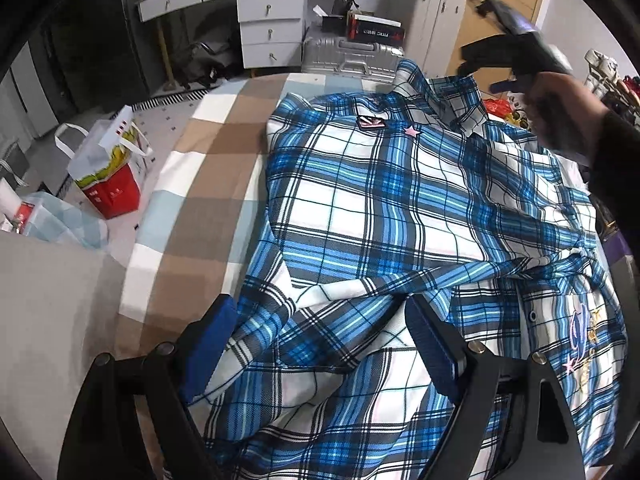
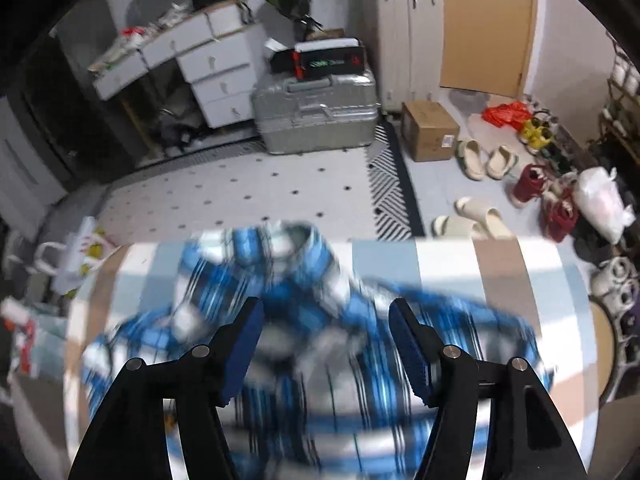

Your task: Fold large clothes

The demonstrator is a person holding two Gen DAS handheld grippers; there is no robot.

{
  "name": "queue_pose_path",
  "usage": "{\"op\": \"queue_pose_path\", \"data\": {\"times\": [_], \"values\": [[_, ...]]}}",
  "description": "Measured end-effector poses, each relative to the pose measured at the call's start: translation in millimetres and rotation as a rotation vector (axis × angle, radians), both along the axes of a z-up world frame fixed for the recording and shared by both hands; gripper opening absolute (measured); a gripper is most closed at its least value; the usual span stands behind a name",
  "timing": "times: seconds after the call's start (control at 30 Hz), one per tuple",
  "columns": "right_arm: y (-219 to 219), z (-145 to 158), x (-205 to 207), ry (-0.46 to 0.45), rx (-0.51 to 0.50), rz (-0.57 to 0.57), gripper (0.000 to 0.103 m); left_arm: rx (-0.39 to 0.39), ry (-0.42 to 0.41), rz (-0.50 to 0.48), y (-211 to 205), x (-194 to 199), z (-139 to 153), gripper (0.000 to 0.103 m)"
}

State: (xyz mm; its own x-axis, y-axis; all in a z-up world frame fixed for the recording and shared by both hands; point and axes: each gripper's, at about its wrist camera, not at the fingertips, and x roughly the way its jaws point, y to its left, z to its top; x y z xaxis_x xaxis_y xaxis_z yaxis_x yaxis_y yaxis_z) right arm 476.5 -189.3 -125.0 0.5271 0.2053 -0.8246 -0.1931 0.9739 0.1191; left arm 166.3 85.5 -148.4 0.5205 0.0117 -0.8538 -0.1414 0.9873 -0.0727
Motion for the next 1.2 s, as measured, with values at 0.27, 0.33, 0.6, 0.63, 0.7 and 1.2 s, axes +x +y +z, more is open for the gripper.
{"op": "queue_pose_path", "data": {"times": [0.27,0.33,0.6,0.63,0.7,1.2], "values": [[-3,-20,-10,-0.042,-0.101,0.034,0.004,0.028,-0.068,-0.027,-3,-8,14,0.083],[-12,-2,-41,-0.126,-0.050,0.107,0.004,0.038,-0.103,-0.050,-5,-8,20,0.083],[-67,32,-129,-0.245,0.087,0.150,0.004,-0.118,-0.190,-0.055,-3,73,63,0.083],[-74,32,-132,-0.242,0.115,0.149,0.004,-0.113,-0.164,-0.065,-9,96,66,0.083],[-87,28,-129,-0.226,0.148,0.130,0.004,-0.078,-0.109,-0.099,-26,137,66,0.083],[-107,4,-116,-0.249,0.273,0.143,0.004,0.208,0.046,-0.154,-70,243,0,0.024]]}}
